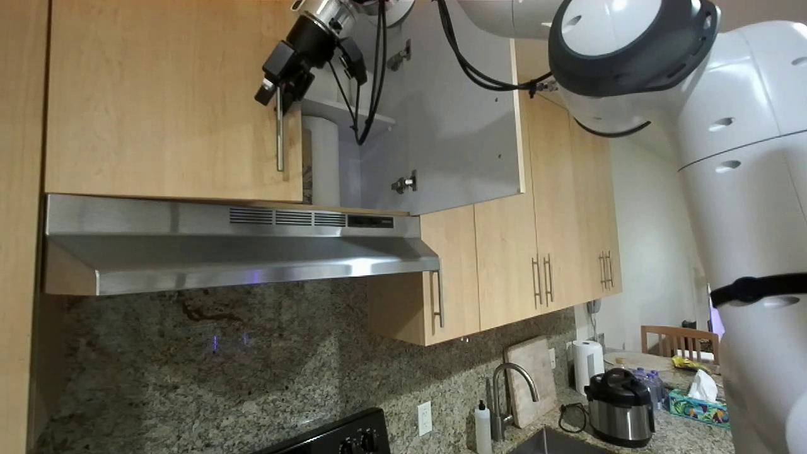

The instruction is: Open the left cabinet door at the top

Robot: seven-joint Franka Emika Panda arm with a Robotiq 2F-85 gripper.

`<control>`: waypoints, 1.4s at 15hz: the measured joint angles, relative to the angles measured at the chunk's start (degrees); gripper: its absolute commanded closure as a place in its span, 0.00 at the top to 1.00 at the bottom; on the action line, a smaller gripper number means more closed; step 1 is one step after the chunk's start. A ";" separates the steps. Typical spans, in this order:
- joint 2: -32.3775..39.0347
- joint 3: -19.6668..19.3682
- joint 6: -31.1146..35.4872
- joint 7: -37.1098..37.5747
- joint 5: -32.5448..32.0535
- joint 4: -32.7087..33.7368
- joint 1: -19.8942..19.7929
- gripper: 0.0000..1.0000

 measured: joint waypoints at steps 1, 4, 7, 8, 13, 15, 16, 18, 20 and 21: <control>-0.11 0.09 0.00 0.00 -0.48 -0.09 0.13 1.00; -0.30 0.48 0.02 0.02 -2.31 -0.15 0.46 1.00; -0.72 1.02 0.03 0.25 -5.42 -0.24 1.21 1.00; -0.94 1.27 0.03 0.34 -6.38 -0.30 1.43 1.00; -2.85 2.00 -0.65 0.43 -7.36 -1.81 1.86 1.00; -3.77 2.31 -0.88 0.57 -7.36 -2.75 1.88 1.00; -4.25 2.52 -0.92 1.02 -7.36 -3.27 1.88 1.00; -5.15 2.98 -0.86 2.74 -7.36 -4.25 1.90 1.00; -6.23 3.47 -0.21 5.02 -7.36 -5.67 1.90 1.00; -6.85 3.68 0.41 6.18 -7.38 -6.60 1.90 1.00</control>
